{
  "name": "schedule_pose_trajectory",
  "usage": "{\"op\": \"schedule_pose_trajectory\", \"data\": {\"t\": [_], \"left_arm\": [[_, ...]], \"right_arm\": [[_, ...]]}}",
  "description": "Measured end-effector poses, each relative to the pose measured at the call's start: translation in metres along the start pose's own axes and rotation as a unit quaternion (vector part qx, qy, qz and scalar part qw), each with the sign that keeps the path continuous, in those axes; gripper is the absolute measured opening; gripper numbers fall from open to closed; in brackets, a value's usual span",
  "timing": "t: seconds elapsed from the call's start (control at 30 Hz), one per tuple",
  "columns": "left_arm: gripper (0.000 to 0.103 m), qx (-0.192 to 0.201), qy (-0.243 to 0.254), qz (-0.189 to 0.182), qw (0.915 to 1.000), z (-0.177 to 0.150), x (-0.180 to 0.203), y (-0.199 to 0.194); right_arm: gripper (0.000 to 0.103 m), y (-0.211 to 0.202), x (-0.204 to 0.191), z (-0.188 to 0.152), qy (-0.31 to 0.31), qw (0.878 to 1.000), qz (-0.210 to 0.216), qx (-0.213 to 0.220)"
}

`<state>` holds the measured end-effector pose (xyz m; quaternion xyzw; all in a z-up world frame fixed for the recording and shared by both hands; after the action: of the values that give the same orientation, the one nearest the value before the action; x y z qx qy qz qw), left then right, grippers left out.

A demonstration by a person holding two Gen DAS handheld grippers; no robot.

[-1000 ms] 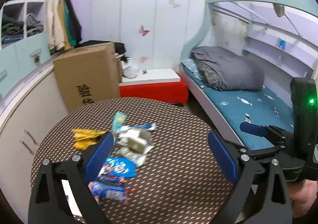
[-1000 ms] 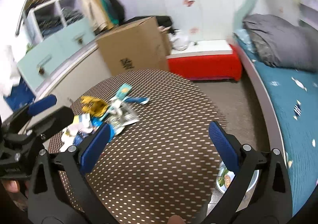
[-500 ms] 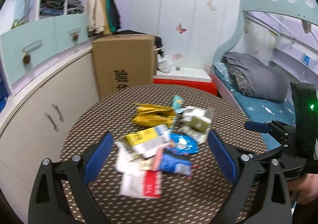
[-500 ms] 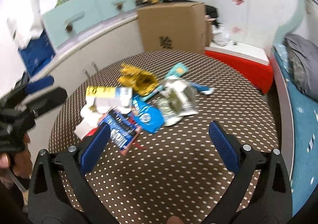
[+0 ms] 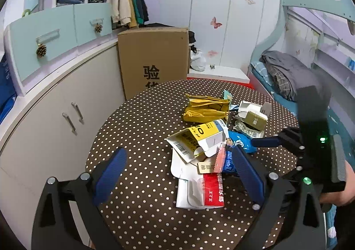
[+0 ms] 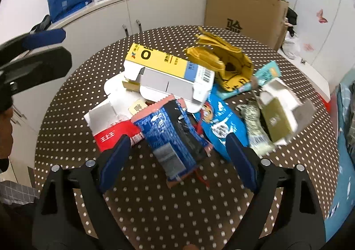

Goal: Collect trash
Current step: 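Grasp the yellow-white box with the left tool while the right tool grasps the blue snack wrapper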

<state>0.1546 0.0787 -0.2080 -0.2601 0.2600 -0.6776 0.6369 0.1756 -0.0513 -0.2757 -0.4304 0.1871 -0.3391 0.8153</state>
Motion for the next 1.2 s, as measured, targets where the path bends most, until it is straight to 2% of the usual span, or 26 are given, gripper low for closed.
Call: {"op": "schedule_pose_trajectory", "data": {"t": [0.1,0.17,0.43,0.63,0.7,0.73,0.77,0.9,0.93,1.2], "left_arm": [[0.094,-0.006,0.021,-0.001,0.9997,0.003,0.004,0.012],[0.094,-0.007,0.038,-0.006,0.9992,0.007,0.007,0.02],[0.094,-0.028,0.131,-0.008,0.991,0.021,0.021,0.068],[0.093,-0.058,0.186,-0.048,0.9798,0.016,0.036,0.093],[0.083,-0.069,0.197,-0.063,0.9759,0.012,0.041,0.097],[0.068,-0.076,0.199,-0.068,0.9745,0.01,0.043,0.099],[0.06,-0.08,0.2,-0.07,0.974,0.01,0.044,0.1],[0.052,-0.079,0.189,-0.086,0.9749,0.011,0.046,0.093],[0.046,-0.078,0.185,-0.088,0.9757,0.011,0.046,0.09],[0.039,-0.055,0.154,-0.083,0.9831,0.013,0.041,0.062]], "right_arm": [[0.047,0.008,0.004,-0.002,0.017,1.0,0.017,-0.011],[0.043,0.003,0.009,-0.006,0.03,0.999,0.027,-0.009],[0.041,-0.037,0.04,-0.03,0.094,0.995,0.026,0.017],[0.041,-0.06,0.067,-0.048,0.145,0.989,0.019,0.031],[0.041,-0.065,0.076,-0.051,0.158,0.986,0.021,0.037],[0.041,-0.067,0.079,-0.052,0.164,0.985,0.02,0.039],[0.041,-0.069,0.082,-0.053,0.168,0.985,0.018,0.041],[0.041,-0.077,0.089,-0.057,0.178,0.983,0.016,0.047],[0.041,-0.079,0.09,-0.058,0.181,0.982,0.016,0.049],[0.041,-0.099,0.105,-0.062,0.197,0.977,0.016,0.076]]}}
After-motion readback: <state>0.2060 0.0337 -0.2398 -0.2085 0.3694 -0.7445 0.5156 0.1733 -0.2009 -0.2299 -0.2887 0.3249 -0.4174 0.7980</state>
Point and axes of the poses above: each gripper's, at about its wrist camera, not at the fingertips, and y roughly the way its jaws point, x to its right, z to its top, the point moved 7 cm from there along y, roughly the way its jaws point, and after that the axes turned 4 degrees about -x, right-handed, at the moved point
